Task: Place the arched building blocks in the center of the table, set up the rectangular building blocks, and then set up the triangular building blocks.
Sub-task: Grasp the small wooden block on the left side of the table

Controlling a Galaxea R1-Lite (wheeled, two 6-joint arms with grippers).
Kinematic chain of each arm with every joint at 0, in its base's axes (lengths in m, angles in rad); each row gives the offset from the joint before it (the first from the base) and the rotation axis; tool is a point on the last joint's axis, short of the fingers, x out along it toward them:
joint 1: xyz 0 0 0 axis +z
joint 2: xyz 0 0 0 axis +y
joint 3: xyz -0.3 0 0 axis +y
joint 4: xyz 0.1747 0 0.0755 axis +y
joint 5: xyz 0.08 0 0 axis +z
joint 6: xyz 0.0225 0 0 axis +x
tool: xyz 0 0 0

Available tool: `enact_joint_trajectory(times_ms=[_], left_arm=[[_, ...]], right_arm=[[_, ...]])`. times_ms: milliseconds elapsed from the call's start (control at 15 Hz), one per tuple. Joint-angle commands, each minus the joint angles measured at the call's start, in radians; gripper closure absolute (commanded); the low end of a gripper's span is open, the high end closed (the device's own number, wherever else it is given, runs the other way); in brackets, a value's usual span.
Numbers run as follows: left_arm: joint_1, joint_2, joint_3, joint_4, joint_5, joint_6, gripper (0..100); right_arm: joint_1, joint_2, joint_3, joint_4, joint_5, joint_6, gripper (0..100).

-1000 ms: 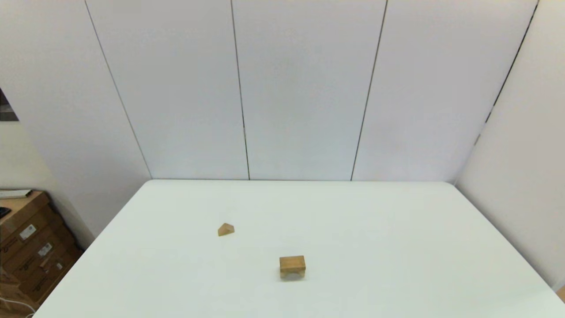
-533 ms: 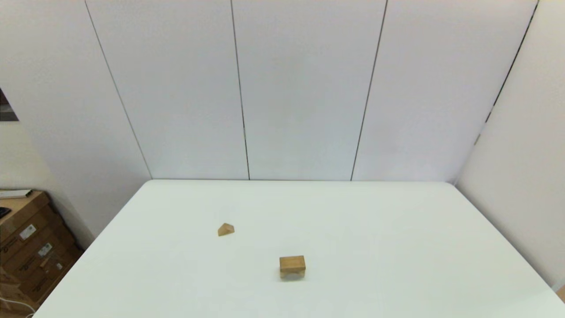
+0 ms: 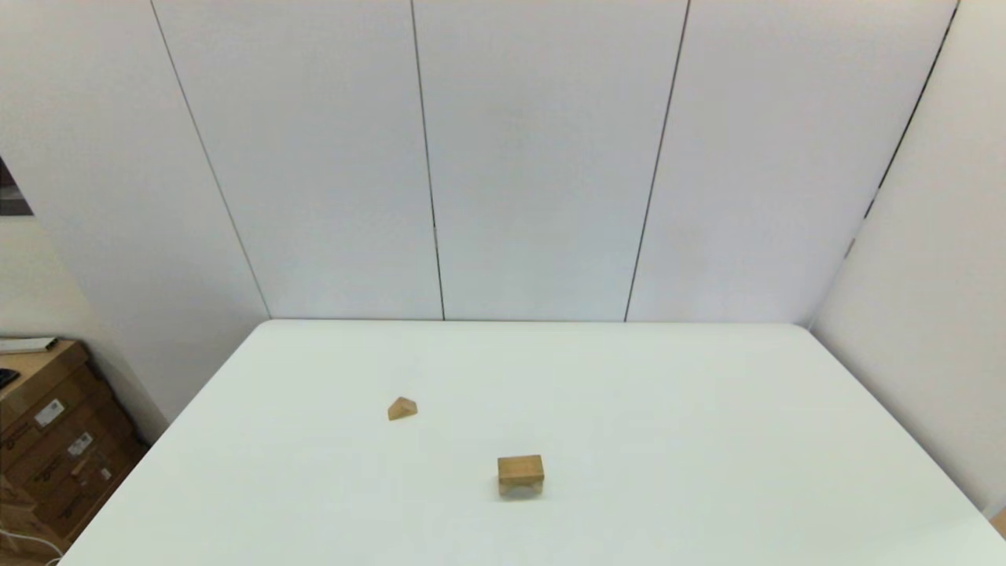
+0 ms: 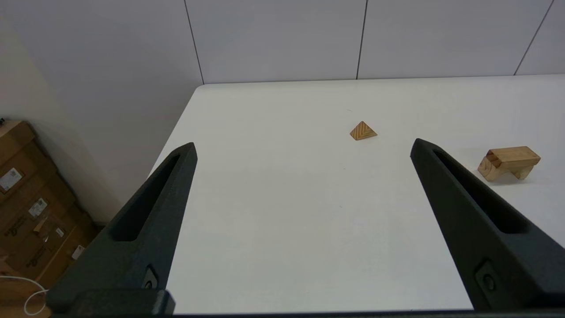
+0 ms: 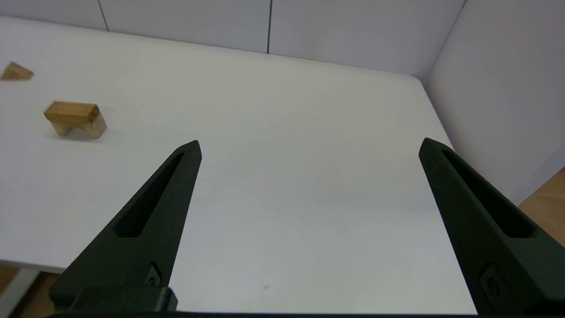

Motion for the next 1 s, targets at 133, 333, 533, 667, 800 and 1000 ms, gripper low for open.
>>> enact_joint_trajectory(times_ms=[133, 333, 533, 667, 800, 1000], left_arm=[[0.0, 0.0, 0.0, -0.001, 0.0, 0.0, 0], [0.0, 0.0, 0.0, -0.001, 0.0, 0.0, 0], [0.001, 0.0, 0.0, -0.001, 0.0, 0.0, 0], [0.0, 0.0, 0.0, -0.001, 0.0, 0.0, 0], [0.0, 0.0, 0.0, 0.001, 0.0, 0.003, 0], [0.0, 0.0, 0.0, -0.001, 0.0, 0.003, 0]], right_arm=[[0.0, 0.0, 0.001, 0.0, -0.001, 0.008, 0], [0.0, 0.0, 0.002, 0.0, -0.006, 0.035, 0], [0.0, 0.0, 0.001, 0.0, -0.007, 0.035, 0], [0.0, 0.0, 0.001, 0.0, -0.007, 0.035, 0], [0.0, 0.0, 0.002, 0.0, -0.007, 0.035, 0], [0.0, 0.0, 0.001, 0.0, -0.006, 0.035, 0]])
